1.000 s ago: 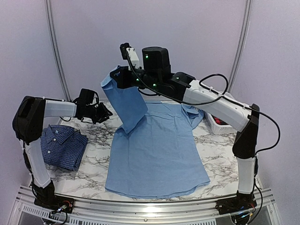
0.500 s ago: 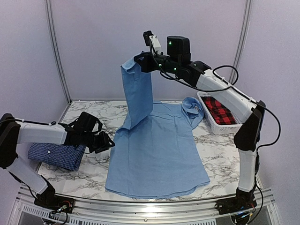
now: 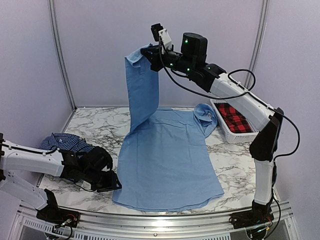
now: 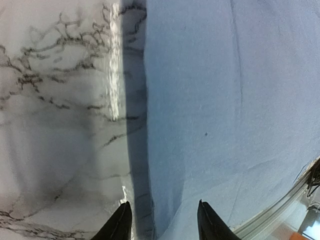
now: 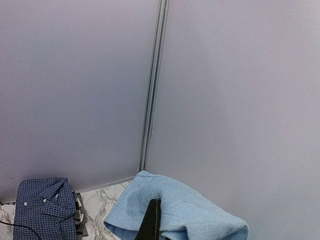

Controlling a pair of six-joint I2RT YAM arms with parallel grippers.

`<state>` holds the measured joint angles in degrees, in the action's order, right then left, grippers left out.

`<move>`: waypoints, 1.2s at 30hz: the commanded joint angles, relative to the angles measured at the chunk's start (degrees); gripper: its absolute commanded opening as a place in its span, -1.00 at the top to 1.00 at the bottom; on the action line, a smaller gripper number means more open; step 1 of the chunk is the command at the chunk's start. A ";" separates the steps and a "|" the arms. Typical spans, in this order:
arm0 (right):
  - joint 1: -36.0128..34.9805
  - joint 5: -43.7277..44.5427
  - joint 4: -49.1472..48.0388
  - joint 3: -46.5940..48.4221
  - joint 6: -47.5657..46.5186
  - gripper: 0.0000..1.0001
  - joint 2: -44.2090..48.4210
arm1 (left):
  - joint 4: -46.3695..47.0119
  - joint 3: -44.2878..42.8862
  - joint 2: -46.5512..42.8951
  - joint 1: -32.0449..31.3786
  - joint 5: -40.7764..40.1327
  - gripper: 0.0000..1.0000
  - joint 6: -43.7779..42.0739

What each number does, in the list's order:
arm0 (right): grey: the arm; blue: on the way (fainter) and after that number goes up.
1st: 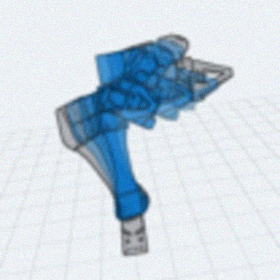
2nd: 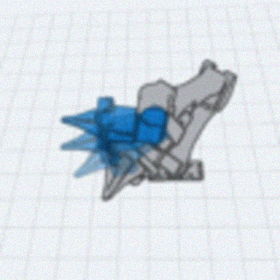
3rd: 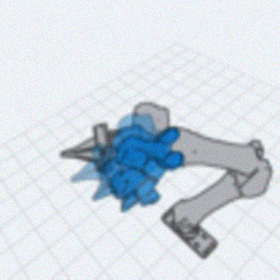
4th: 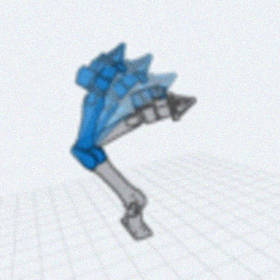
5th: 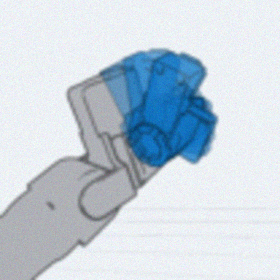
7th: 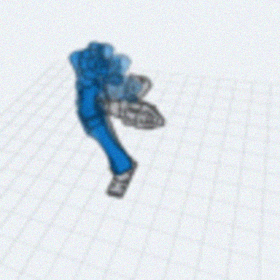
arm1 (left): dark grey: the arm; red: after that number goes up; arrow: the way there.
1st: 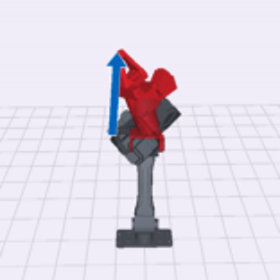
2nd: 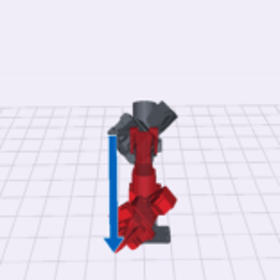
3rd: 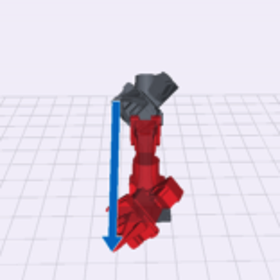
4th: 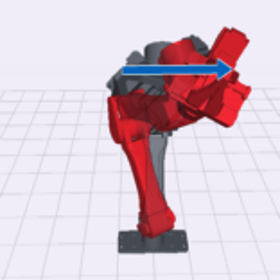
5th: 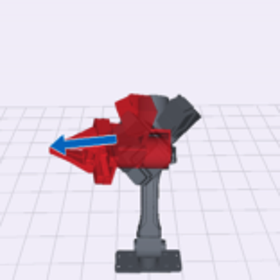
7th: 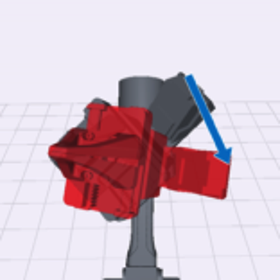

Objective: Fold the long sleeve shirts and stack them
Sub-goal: Pick up the shirt from the corner of the board, then fold the flattened shirt at the center of the board.

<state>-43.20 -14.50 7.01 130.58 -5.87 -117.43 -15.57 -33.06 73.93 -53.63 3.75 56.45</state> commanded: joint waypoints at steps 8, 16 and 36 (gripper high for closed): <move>0.79 -1.08 -6.54 2.57 -3.85 1.00 0.48 | -11.98 -7.63 3.92 -7.24 -3.40 0.57 3.08; 2.25 -3.46 -8.22 1.85 -4.81 1.00 2.31 | -15.19 -17.82 9.07 -10.48 -3.21 1.00 -1.69; 10.43 -9.16 -11.83 -25.47 -4.14 1.00 20.19 | -15.41 -41.79 34.58 -14.57 6.51 1.00 -14.47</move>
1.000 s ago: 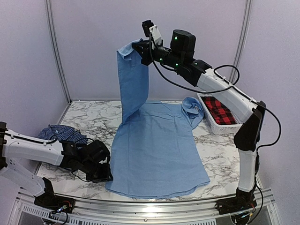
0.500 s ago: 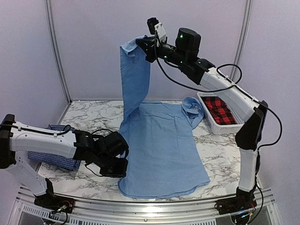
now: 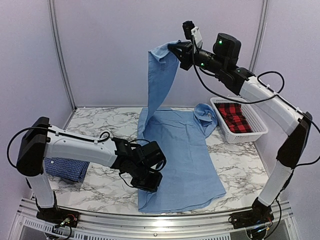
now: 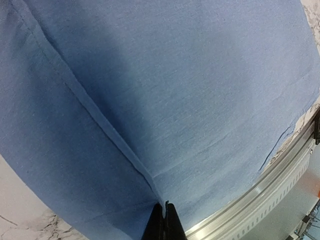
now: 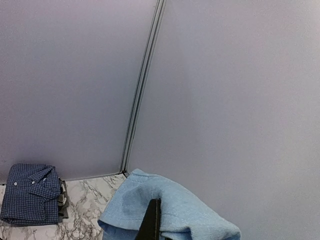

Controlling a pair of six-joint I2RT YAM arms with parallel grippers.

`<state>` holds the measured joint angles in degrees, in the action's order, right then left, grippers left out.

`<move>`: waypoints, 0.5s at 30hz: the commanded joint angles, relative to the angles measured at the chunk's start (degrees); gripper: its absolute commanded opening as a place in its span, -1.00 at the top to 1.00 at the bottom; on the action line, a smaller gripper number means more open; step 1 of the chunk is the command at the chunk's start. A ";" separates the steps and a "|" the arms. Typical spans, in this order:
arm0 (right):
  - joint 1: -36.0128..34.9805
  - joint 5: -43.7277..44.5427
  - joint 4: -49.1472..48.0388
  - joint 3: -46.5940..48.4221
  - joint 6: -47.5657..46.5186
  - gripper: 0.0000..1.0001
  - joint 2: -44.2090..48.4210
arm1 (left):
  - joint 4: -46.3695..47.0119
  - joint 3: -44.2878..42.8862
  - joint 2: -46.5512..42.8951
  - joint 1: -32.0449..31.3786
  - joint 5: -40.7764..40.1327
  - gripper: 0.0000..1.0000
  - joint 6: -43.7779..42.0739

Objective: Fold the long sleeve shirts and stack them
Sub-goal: Fold the flattened shirt at the center of the board.

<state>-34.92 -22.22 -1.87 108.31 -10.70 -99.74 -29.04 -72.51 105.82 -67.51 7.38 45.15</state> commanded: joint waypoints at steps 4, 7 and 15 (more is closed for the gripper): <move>2.87 -2.22 -2.07 -5.71 0.45 1.00 3.94 | -1.94 -3.06 4.18 -0.96 3.33 0.98 -3.50; 2.85 -3.07 -0.74 -7.03 0.33 1.00 4.35 | -1.98 -2.98 4.08 -1.05 3.28 0.73 -3.75; 2.84 -7.56 4.48 -13.73 0.65 1.00 7.92 | -1.61 -2.82 -1.57 -0.69 0.68 -0.23 -4.63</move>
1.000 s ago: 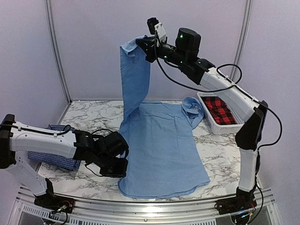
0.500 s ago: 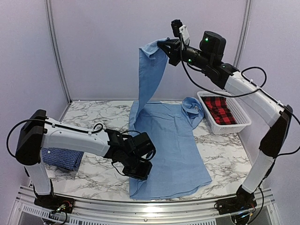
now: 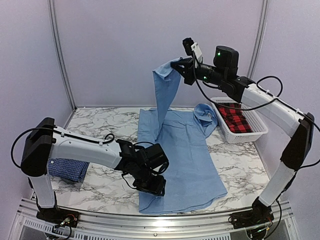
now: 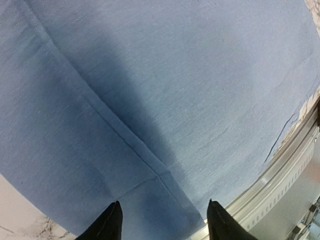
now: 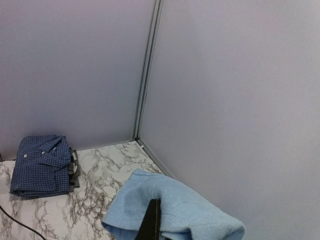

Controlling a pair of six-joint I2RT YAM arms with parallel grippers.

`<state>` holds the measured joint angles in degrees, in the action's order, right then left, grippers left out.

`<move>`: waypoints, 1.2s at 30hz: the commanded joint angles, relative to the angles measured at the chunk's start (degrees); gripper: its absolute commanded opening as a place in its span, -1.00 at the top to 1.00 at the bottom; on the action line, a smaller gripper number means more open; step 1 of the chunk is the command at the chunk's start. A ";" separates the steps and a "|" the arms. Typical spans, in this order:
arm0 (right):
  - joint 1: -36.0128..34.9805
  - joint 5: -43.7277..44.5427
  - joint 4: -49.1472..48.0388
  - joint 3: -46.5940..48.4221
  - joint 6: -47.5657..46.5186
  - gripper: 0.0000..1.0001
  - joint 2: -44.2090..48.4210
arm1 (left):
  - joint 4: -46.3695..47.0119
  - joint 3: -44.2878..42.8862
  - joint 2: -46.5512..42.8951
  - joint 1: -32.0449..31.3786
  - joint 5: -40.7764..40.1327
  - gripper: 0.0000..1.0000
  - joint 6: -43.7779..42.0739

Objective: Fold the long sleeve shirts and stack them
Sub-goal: Fold the flattened shirt at the center of the board, then place the sleeve of the 1/3-folded shirt.

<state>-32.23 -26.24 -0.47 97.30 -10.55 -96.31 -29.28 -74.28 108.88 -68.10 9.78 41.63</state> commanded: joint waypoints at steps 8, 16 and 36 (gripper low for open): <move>-0.18 -11.99 9.26 -11.20 2.47 1.00 9.89 | 1.20 1.60 -10.76 4.26 -0.82 -0.24 -0.27; -5.94 -9.72 15.82 -19.07 3.68 1.00 13.18 | 10.85 9.64 -14.81 15.06 4.72 0.12 4.41; -14.52 9.95 31.49 -28.62 10.13 1.00 12.76 | 25.04 14.92 -1.99 3.06 21.06 0.65 1.81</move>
<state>-45.04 -22.98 26.28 67.31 -1.89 -84.36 -9.17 -58.46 104.05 -63.22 26.24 44.91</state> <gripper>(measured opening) 0.002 0.175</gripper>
